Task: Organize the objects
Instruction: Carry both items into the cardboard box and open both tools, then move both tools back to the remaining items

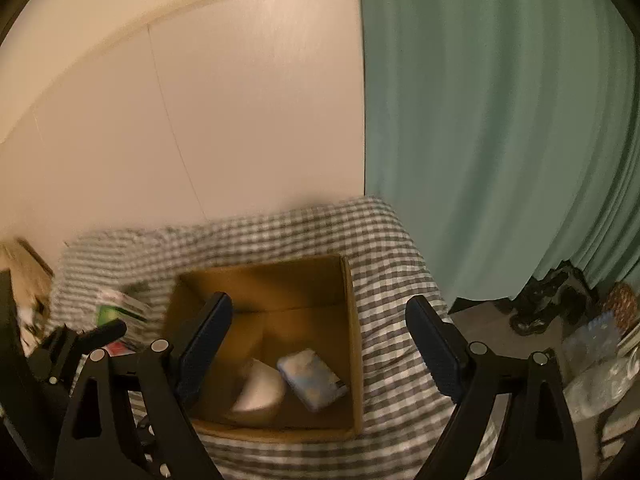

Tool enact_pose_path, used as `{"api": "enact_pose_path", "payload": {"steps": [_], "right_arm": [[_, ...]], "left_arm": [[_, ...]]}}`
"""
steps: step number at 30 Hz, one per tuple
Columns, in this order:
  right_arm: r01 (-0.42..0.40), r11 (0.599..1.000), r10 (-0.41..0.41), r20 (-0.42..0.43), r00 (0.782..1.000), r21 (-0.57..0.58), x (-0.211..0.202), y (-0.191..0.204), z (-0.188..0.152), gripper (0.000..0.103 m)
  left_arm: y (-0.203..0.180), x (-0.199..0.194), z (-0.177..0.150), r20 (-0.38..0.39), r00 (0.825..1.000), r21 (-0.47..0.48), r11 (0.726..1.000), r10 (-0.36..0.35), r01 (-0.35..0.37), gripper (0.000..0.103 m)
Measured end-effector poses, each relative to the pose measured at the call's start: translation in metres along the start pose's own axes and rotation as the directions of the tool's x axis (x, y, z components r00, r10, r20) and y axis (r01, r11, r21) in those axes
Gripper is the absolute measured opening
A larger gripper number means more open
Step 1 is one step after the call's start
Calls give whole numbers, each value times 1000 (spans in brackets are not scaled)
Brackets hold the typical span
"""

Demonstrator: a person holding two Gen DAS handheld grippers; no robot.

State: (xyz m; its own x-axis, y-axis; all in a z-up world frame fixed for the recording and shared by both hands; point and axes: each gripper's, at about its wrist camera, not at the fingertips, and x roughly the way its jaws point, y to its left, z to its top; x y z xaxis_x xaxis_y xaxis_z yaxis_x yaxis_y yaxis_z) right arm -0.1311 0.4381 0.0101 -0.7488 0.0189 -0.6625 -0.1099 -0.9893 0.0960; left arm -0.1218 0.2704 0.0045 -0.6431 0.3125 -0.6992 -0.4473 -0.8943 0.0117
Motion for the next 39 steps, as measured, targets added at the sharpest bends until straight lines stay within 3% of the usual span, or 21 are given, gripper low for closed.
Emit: {"api": "enact_pose_path", "payload": {"steps": [6,8,11,15,18,21,25,28,35,39], "right_arm": [[-40,998,36,80,996,51,-75,24,-12,89],[-34,999,32,82,996,25,-95,36,-17,89],[10,1000,-8,118,993,-13,-128,57,-27,93],[-48,999,50,157,986,-17,-160,81,-56,97],[-59,996,69,175,982,-62,-170,113,-74,99],[-57,990,80,177,981,-132,-164,151,-94,100],[-123,977,142,106,984,-175,-130,188,-114,100],[-138,967,152,51,987,-214,-96,214,-128,100],[-185,953,175,-64,983,-238,-31,256,-144,100],[-256,929,216,-169,962,-267,7,291,-154,97]], "left_arm": [[27,-88,-7,90,992,3,996,93,-94,102],[42,-118,-13,121,978,-20,986,168,-167,102],[63,-159,-31,175,959,-51,975,223,-217,103],[99,-184,-56,167,958,-116,970,232,-215,103],[130,-193,-86,152,948,-181,951,278,-250,103],[151,-193,-117,122,947,-207,941,298,-269,103],[191,-167,-156,32,936,-247,910,351,-333,103],[212,-148,-178,-11,949,-281,910,314,-305,103],[247,-108,-209,-115,939,-257,903,325,-344,103],[269,-99,-219,-138,947,-286,904,291,-319,103]]}}
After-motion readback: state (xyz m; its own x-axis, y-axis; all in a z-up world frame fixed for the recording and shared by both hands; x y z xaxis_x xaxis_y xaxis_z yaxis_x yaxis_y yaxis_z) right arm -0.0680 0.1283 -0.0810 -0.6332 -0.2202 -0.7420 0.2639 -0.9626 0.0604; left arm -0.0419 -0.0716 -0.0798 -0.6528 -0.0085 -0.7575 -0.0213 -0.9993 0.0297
